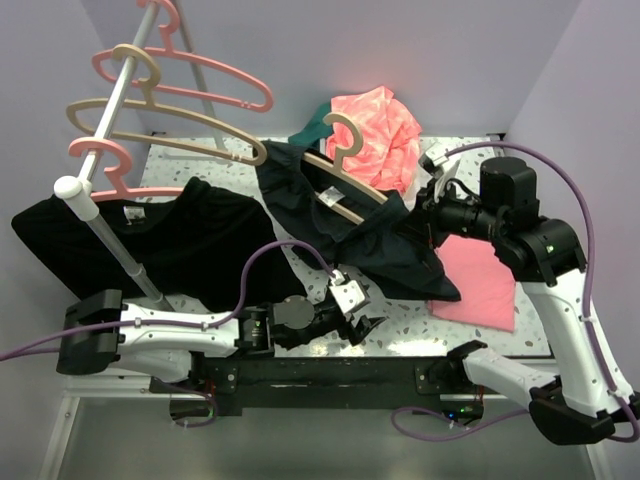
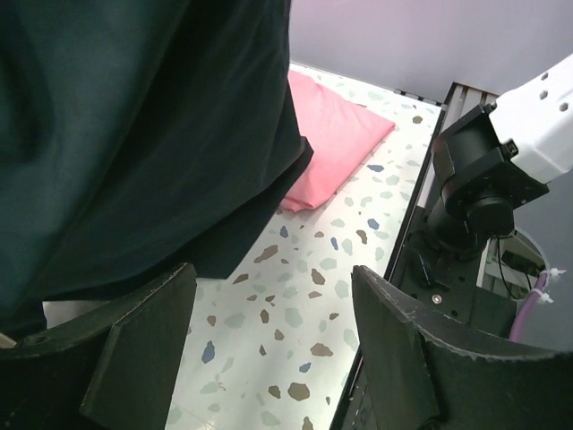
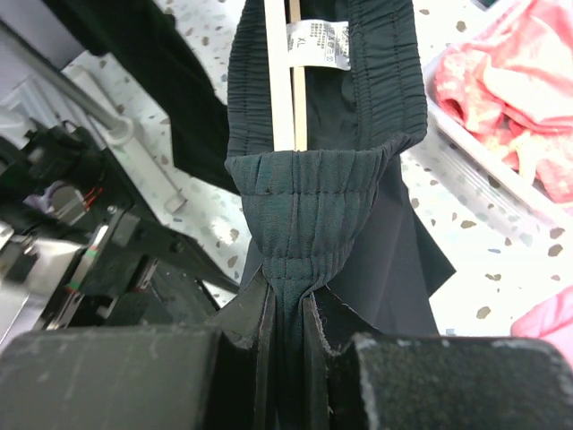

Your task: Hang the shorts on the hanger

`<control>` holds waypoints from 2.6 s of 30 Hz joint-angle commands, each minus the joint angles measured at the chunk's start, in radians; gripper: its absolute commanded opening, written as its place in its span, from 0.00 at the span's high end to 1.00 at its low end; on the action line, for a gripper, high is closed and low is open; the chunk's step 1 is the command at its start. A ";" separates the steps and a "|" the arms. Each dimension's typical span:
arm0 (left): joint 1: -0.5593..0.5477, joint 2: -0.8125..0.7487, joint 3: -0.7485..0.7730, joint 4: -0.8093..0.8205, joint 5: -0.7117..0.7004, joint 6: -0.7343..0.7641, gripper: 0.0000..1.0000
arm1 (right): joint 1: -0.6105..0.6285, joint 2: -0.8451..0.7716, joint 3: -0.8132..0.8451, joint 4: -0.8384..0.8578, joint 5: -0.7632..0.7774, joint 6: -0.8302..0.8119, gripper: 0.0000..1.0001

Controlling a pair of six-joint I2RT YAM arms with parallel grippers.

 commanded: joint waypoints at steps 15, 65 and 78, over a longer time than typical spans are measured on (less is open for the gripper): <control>-0.007 0.011 0.005 0.116 -0.005 -0.007 0.25 | 0.000 -0.123 -0.099 0.008 -0.113 -0.035 1.00; -0.007 0.123 0.049 0.153 0.049 0.040 0.25 | 0.250 0.365 0.344 0.139 -0.071 -0.107 1.00; -0.007 0.202 0.057 0.193 0.067 0.049 0.26 | 0.265 0.654 0.756 0.094 -0.141 -0.136 1.00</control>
